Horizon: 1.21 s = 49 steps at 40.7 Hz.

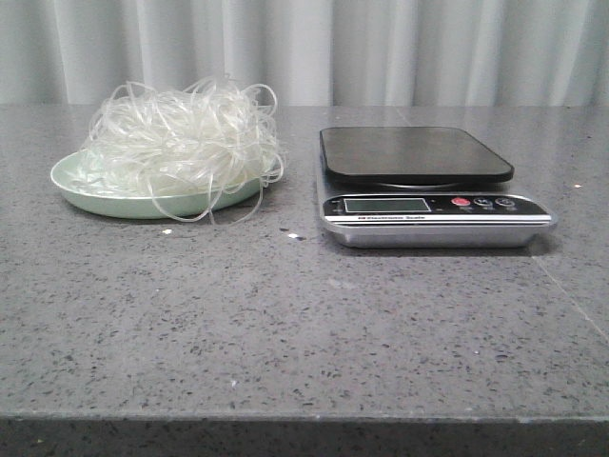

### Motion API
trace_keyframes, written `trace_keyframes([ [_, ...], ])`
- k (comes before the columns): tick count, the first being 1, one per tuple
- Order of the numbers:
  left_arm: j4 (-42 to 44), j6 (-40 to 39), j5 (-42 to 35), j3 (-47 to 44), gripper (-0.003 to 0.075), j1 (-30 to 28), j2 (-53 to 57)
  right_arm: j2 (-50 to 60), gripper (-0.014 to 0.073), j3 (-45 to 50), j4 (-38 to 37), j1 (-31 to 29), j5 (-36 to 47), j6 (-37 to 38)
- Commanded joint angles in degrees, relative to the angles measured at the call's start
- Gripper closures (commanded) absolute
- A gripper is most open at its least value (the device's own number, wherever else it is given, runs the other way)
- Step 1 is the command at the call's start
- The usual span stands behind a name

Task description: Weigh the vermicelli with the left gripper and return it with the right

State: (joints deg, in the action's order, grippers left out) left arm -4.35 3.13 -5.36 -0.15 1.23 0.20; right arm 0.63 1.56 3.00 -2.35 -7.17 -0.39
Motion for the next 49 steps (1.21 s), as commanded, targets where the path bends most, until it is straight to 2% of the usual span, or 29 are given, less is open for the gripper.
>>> trace_keyframes([
  [1, -1.0, 0.0, -13.5, 0.7, 0.0583, 0.1, 1.1, 0.9, 0.0443, -0.4, -0.9, -0.3, 4.7, -0.6],
  [4, -1.1, 0.0, -13.0, 4.5, 0.0583, 0.1, 0.4, 0.9, 0.0443, -0.4, -0.9, -0.3, 4.7, -0.6],
  [9, -1.1, 0.0, -5.0, 16.5, 0.0583, 0.1, -4.2, 0.9, 0.0443, -0.4, -0.9, -0.3, 4.7, -0.6],
  [17, -1.1, 0.0, 0.6, 36.7, 0.0583, 0.1, -20.0, 0.9, 0.0443, -0.4, -0.9, -0.3, 5.3, -0.6],
  [27, -2.1, 0.0, 11.9, 52.0, 0.0576, 0.1, -38.5, 0.9, 0.0443, -0.4, -0.9, -0.3, 6.4, -0.6],
  [30, -5.6, 0.0, 16.2, 54.7, 0.0534, 0.1, -43.2, 0.9, 0.0443, -0.4, -0.9, -0.3, 6.3, -0.6],
  [34, -7.2, 0.0, 20.6, 57.0, 0.0437, 0.2, -48.6, 0.9, 0.0443, -0.4, -0.9, -0.3, 6.3, -0.6],
  [44, -7.2, 0.0, 23.4, 58.5, 0.0099, 4.5, -57.8, 0.9, 0.0443, -0.4, -0.9, -0.3, 6.0, -0.6],
  [49, -7.2, 0.0, 24.9, 58.8, 0.0048, 8.0, -61.2, 0.9, 0.0443, -0.4, -0.9, -0.3, 5.8, -0.6],
])
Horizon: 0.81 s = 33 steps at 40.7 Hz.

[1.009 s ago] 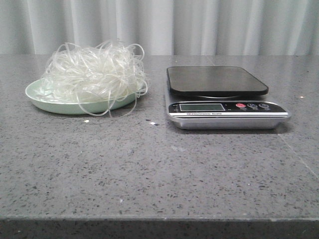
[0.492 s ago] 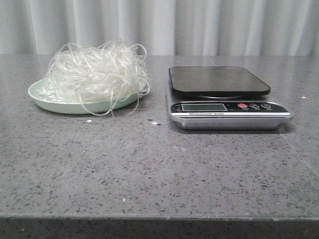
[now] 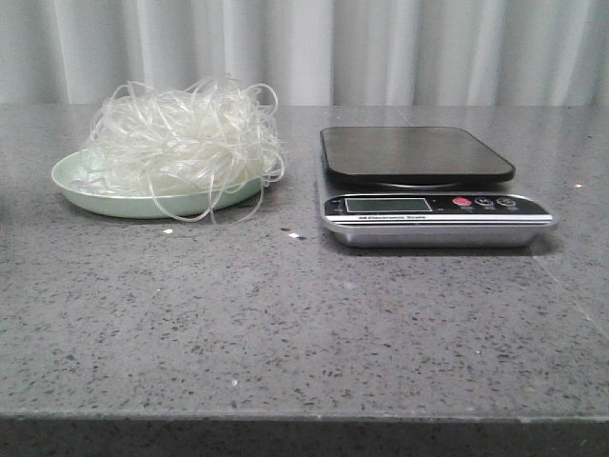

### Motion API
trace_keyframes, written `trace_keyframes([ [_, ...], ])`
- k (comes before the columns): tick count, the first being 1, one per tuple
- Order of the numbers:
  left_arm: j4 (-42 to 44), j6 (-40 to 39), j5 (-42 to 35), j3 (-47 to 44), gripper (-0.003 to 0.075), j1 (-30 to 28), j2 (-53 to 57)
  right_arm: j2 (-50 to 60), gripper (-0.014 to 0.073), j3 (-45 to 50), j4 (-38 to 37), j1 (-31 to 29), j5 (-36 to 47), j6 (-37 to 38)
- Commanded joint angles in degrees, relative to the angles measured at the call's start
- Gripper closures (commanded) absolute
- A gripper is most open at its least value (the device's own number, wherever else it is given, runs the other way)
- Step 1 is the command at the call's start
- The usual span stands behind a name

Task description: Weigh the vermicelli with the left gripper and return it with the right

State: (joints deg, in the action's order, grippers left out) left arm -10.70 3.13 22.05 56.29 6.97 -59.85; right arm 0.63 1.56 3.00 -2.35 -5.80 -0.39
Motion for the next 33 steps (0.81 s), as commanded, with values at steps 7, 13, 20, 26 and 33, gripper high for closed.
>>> trace_keyframes([
  [7, -1.0, 0.0, 4.8, 7.2, 0.0048, 6.5, -6.8, 0.9, 0.0443, -0.4, -0.9, -0.3, 4.5, -0.6],
  [13, -3.3, 0.0, 12.2, 13.6, 0.0048, 7.4, -13.5, 0.9, 0.0443, -0.4, -0.9, -0.3, 4.5, -0.6],
  [20, -5.4, 0.0, 20.4, 21.6, 0.0048, 7.4, -21.5, 0.9, 0.0443, -0.4, -0.9, -0.3, 4.5, -0.6],
  [26, -7.8, 0.3, 25.6, 26.5, 0.0048, 7.4, -26.7, 0.9, 0.0443, -0.4, -0.9, -0.3, 4.5, -0.6],
  [33, -11.4, 3.1, 29.1, 29.1, 0.0048, 7.4, -31.1, 0.9, 0.0443, -0.4, -0.9, -0.3, 4.5, -0.6],
])
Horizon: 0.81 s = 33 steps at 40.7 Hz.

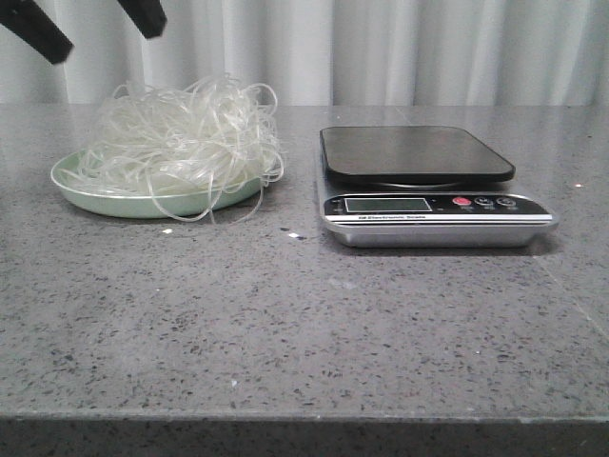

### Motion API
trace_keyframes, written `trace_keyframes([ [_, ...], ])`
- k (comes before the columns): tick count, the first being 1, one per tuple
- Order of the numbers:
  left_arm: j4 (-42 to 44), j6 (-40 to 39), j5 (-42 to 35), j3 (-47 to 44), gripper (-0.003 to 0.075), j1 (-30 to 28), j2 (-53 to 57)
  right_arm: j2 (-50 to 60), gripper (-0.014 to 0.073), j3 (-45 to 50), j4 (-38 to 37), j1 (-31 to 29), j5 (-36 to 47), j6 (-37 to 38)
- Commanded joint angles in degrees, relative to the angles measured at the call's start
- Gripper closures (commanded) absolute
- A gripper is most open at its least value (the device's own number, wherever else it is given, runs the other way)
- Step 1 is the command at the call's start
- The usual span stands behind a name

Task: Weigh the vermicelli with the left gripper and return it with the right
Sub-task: 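Lower the left gripper into the vermicelli pile and close on it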

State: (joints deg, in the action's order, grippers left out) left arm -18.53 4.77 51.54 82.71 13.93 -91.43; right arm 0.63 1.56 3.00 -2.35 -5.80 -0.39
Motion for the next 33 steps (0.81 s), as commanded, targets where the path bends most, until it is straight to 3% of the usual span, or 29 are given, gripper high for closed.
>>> trace_keyframes([
  [1, -3.8, 1.4, -0.4, 2.8, 0.0048, 0.4, 0.0, 0.9, 0.0443, -0.4, -0.9, -0.3, 4.5, -0.6],
  [24, 1.0, 4.3, 2.6, 2.9, 0.0059, 5.8, -8.3, 0.9, 0.0443, -0.4, -0.9, -0.3, 4.5, -0.6],
  [28, 1.0, 4.3, 2.6, 2.9, 0.0132, 5.8, -8.3, 0.9, 0.0443, -0.4, -0.9, -0.3, 4.5, -0.6],
  [33, 1.0, 4.3, 2.5, 2.9, 0.0328, 5.8, -8.3, 0.9, 0.0443, -0.4, -0.9, -0.3, 4.5, -0.6],
])
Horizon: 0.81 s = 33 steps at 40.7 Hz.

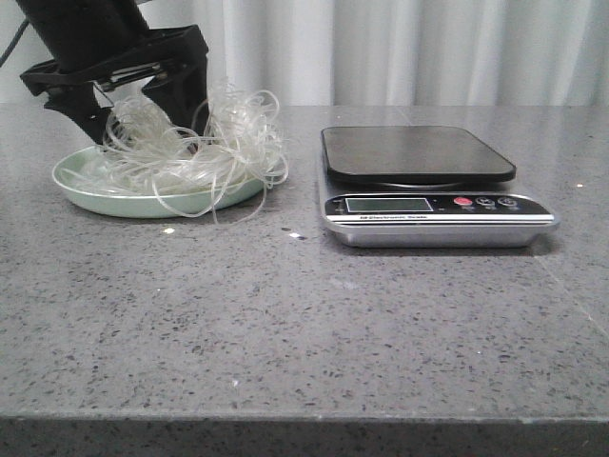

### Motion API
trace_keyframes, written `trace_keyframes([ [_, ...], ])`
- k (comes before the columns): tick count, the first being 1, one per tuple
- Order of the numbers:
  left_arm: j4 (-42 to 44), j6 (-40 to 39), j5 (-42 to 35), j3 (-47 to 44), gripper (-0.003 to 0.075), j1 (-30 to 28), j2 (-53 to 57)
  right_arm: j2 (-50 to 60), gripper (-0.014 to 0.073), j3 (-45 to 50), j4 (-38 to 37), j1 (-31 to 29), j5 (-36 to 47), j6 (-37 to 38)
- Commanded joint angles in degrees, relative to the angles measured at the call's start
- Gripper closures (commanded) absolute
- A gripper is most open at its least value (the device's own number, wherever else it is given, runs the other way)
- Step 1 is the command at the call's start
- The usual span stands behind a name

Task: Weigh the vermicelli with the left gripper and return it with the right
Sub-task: 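Lower the left gripper into the vermicelli pile and close on it, then lift the vermicelli with the left gripper and carry it onto the scale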

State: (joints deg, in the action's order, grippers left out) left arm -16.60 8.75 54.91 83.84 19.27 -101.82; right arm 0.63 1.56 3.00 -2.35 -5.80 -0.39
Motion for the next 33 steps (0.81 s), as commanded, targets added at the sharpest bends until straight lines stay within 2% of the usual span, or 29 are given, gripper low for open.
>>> trace_keyframes([
  [1, -0.9, 0.3, -1.0, 1.8, 0.0384, 0.5, 2.1, 0.9, 0.0443, -0.4, -0.9, -0.3, 4.5, -0.6],
  [5, -0.9, 0.3, -1.1, 2.0, 0.0591, 0.5, 2.1, 0.9, 0.0443, -0.4, -0.9, -0.3, 4.5, -0.6],
  [6, -0.9, 0.3, -1.1, 2.0, 0.0601, 0.5, 2.1, 0.9, 0.0443, -0.4, -0.9, -0.3, 4.5, -0.6],
  [8, -0.9, 0.3, -1.1, 2.0, 0.0567, 0.5, 2.1, 0.9, 0.0443, -0.4, -0.9, -0.3, 4.5, -0.6],
  [19, -0.9, 0.3, 1.1, 7.1, 0.0583, 0.5, 2.1, 0.9, 0.0443, -0.4, -0.9, -0.3, 4.5, -0.6],
  [33, -0.9, 0.1, 7.1, 22.8, 0.0583, 0.5, 2.1, 0.9, 0.0443, -0.4, -0.9, -0.3, 4.5, -0.6],
])
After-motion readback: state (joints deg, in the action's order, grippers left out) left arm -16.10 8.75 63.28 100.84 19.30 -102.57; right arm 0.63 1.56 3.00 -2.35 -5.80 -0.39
